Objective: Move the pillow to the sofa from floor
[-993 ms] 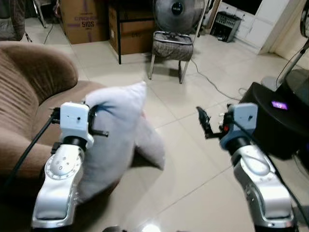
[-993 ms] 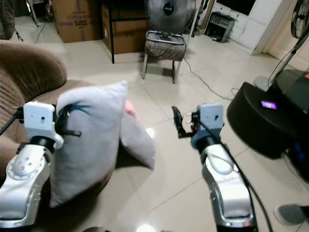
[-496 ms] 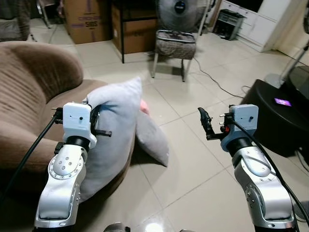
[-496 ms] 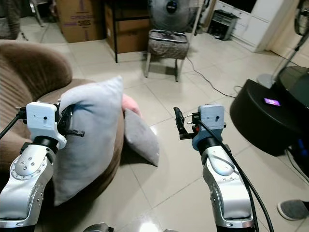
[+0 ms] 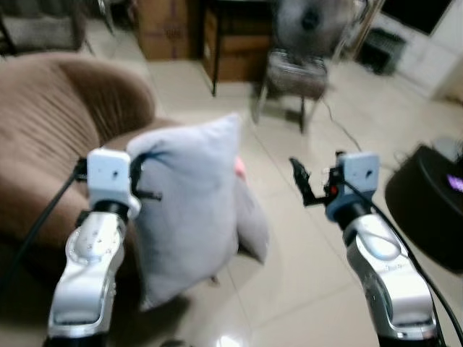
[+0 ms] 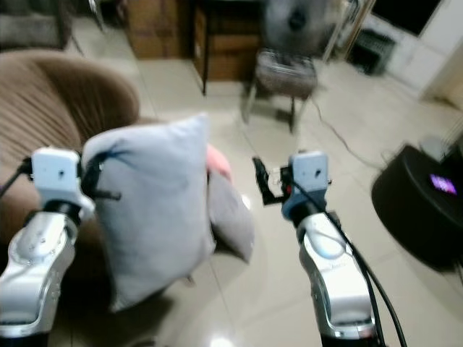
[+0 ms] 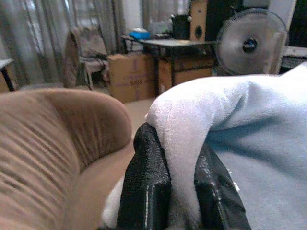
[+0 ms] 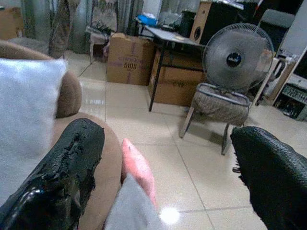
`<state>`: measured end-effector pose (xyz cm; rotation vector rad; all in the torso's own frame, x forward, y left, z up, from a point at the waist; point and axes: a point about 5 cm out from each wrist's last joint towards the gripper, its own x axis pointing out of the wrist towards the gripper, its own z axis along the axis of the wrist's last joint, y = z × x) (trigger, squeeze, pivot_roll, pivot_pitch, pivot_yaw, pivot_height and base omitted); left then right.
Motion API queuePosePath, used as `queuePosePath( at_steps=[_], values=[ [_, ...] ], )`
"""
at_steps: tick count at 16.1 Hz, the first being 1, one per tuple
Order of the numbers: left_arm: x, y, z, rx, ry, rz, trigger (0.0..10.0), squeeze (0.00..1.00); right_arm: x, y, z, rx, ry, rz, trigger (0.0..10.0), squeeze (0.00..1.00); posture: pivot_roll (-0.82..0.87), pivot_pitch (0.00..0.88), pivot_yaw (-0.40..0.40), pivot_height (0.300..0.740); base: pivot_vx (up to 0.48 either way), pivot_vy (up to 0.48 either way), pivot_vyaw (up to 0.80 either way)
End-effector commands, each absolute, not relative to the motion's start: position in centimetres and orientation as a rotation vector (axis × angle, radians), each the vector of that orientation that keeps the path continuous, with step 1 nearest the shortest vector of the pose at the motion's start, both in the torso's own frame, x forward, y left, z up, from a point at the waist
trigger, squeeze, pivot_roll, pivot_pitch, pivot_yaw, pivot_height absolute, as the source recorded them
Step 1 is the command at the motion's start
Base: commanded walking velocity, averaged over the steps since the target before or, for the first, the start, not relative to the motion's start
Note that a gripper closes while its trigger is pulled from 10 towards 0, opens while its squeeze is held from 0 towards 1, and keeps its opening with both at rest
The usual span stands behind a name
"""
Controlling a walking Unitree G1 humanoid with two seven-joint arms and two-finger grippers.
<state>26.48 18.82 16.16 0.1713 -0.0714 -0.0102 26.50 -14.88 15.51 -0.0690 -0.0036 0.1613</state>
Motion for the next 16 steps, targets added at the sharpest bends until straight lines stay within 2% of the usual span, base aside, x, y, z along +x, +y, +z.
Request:
queuePosePath(
  at_steps=[1,9,12,16],
  values=[
    [26.7,17.8,17.4,0.16,-0.142,-0.047,10.0,0.0,26.5,-16.1,15.4,-0.08,0.002,0.11,10.0,0.0,0.07,0.0,-0.076,0.74,0.356,0.0,0.0],
    [27.1,17.3,17.3,0.163,-0.143,-0.067,10.0,0.0,26.8,-16.2,15.7,-0.089,-0.019,0.1,10.0,0.0,0.06,0.0,-0.075,0.74,0.353,0.0,0.0],
    [27.4,17.2,17.3,0.162,-0.143,-0.067,10.0,0.0,26.7,-15.6,15.7,-0.086,-0.019,0.169,10.0,0.0,0.06,0.0,-0.07,0.74,0.356,0.0,0.0],
    [27.7,17.2,17.4,0.159,-0.143,-0.063,10.0,0.0,26.6,-15.4,15.6,-0.096,-0.018,0.176,10.0,0.0,0.06,0.0,-0.066,0.74,0.353,0.0,0.8]
  ],
)
